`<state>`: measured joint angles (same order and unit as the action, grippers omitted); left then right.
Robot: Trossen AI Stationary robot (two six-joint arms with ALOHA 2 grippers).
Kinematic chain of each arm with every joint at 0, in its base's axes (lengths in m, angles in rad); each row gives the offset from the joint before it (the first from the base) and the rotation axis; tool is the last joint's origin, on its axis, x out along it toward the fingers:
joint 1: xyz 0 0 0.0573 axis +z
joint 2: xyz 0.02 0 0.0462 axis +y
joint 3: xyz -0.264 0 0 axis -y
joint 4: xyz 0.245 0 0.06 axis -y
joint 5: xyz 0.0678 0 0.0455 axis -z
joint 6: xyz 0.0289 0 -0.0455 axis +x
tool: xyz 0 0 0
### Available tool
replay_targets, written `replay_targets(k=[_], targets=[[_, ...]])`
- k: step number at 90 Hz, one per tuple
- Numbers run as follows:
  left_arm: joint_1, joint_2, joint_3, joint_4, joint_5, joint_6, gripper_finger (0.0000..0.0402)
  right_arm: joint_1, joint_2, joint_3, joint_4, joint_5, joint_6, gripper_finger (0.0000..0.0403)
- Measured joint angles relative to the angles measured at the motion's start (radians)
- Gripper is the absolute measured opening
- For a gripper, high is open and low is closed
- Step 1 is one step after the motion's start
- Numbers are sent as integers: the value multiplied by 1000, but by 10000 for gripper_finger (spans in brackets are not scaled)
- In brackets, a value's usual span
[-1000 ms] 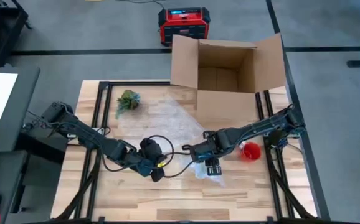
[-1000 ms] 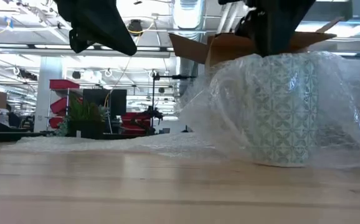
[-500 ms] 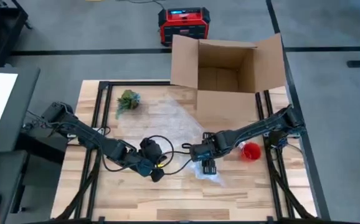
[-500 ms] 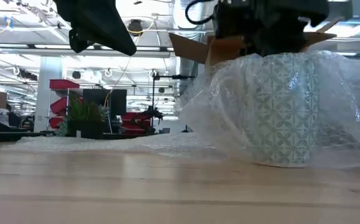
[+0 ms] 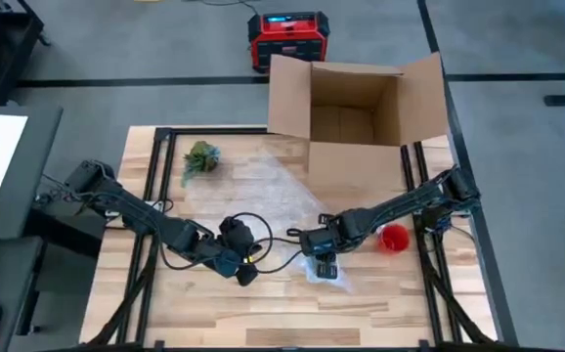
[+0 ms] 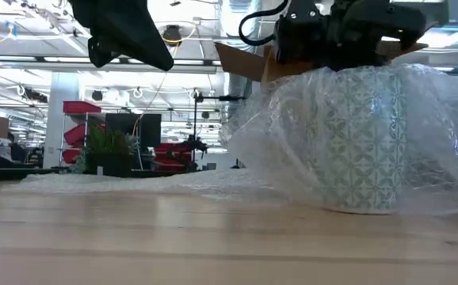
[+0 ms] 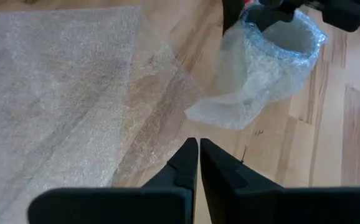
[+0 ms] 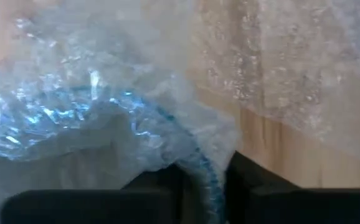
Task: Wrap mug
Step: Put the wrapped blue patterned mug into the brown cardboard box
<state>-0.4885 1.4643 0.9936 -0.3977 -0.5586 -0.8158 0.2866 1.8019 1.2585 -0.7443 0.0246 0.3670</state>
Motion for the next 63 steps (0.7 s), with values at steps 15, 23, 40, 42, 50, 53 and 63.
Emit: replay_targets(k=[15,23,40,42,50,53,63], targets=[[0,0,0,-1,1,2,0,40,13,120,-97,-77,5,19],[0,0,0,0,0,2,0,73,1,239,-161,-138,-32,17],[0,0,0,-1,0,1,0,154,-47,541,-282,-76,-114,17],[0,0,0,-1,0,1,0,161,-59,577,-293,-34,-123,17],[0,0,0,0,0,0,0,182,-109,720,-364,197,-140,17],[0,0,0,0,0,0,0,184,-127,764,-394,308,-139,17],[0,0,0,1,0,0,0,146,-173,873,-528,635,-112,17]])
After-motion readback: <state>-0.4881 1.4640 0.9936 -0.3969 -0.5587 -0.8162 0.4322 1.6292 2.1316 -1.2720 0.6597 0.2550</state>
